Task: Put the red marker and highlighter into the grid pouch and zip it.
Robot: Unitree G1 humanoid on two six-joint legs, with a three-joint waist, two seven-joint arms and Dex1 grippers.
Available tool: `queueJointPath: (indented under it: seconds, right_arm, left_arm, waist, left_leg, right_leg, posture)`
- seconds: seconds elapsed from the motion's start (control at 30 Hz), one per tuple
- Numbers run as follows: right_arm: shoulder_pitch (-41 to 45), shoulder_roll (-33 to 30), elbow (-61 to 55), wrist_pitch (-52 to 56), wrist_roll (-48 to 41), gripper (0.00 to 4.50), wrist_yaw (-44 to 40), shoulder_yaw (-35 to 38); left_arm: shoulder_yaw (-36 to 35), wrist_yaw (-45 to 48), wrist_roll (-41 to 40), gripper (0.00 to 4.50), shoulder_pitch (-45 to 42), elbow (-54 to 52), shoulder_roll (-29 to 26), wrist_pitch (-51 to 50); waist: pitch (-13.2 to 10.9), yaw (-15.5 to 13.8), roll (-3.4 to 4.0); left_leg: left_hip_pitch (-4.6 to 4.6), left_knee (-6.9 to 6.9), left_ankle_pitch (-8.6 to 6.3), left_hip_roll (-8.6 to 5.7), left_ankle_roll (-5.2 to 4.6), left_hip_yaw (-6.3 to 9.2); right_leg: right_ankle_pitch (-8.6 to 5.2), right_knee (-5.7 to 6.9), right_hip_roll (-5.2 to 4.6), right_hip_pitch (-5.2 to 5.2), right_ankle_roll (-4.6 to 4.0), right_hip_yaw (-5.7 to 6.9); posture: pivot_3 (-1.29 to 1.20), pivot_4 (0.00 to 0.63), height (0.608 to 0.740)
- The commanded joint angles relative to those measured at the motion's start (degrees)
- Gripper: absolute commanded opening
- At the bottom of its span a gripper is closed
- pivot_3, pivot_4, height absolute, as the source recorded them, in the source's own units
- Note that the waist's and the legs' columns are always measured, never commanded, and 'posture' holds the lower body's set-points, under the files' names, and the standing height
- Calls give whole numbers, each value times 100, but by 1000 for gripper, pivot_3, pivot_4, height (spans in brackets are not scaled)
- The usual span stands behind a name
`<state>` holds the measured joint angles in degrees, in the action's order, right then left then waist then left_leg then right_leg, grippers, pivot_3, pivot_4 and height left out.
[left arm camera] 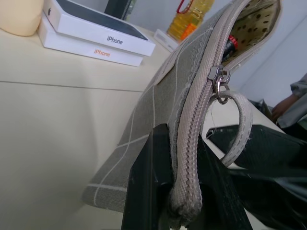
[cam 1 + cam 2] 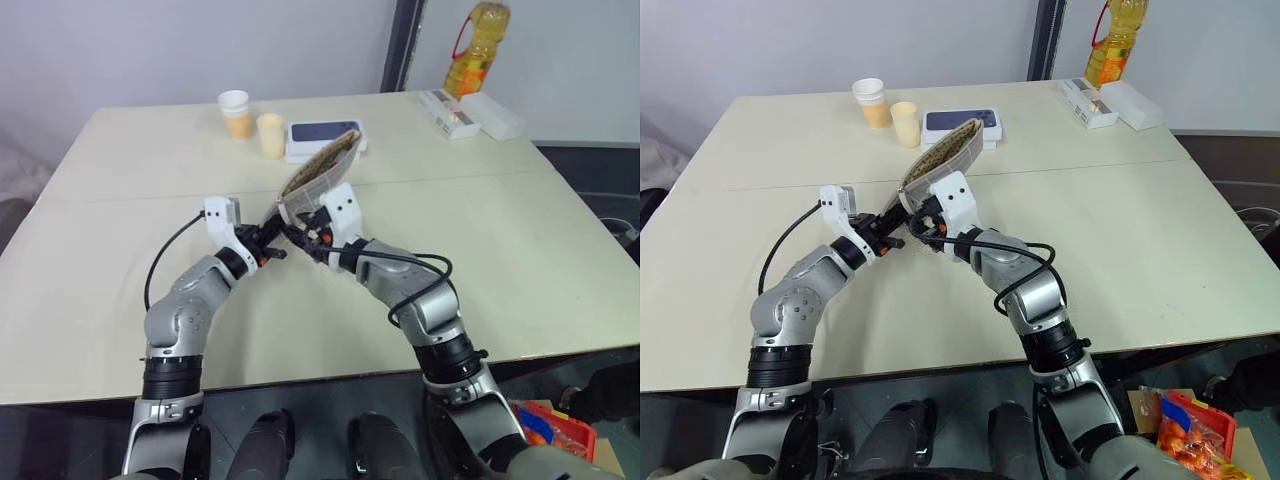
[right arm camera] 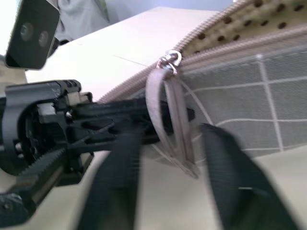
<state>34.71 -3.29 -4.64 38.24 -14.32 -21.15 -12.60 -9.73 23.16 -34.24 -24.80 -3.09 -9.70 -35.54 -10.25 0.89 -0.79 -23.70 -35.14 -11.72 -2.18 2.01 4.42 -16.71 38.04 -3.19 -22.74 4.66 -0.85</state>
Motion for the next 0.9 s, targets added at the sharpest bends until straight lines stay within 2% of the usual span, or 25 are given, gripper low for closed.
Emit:
queueJointPath:
  seconds: [0.03,0.27,0.67,0.8,0.9]
  right_arm:
    - [145,42,-194,-178,-63,125,-34,174]
    - [80,-59,-460,-128,-206,125,-62,475]
    - [104,-1242,-912,289,-229,125,109,1535]
    - [25,-1509,-904,334,-271,125,70,1641]
    - [-231,-1539,-1118,343,-273,125,-123,1275]
  left_arm:
    - [50,61,29,0,-100,-108,-47,125]
    - [305,267,416,0,-126,-41,-248,439]
    - [1110,920,2493,0,-125,743,-1571,2892]
    - [1009,960,2457,0,-23,897,-1578,3057]
    - [952,982,2184,0,78,754,-1390,2821]
  waist:
    - [0,0,0]
    - [0,-2,0]
    - [-1,0,2]
    - [-1,5,2]
    - [-1,0,2]
  left_leg:
    - [0,0,0,0,0,0]
    - [0,1,0,0,0,0]
    - [0,10,0,0,0,-4]
    - [0,14,-1,1,-1,-7]
    - [0,13,-1,2,-1,-7]
  right_leg:
    - [0,0,0,0,0,0]
    - [0,0,0,0,0,0]
    - [-1,-2,-4,-5,-2,-4]
    - [-1,-5,-7,-7,-2,-6]
    - [-1,-4,-7,-5,-2,-5]
  posture:
    - [0,150,740]
    - [0,150,740]
    - [0,150,740]
    - [0,150,740]
    - [0,150,740]
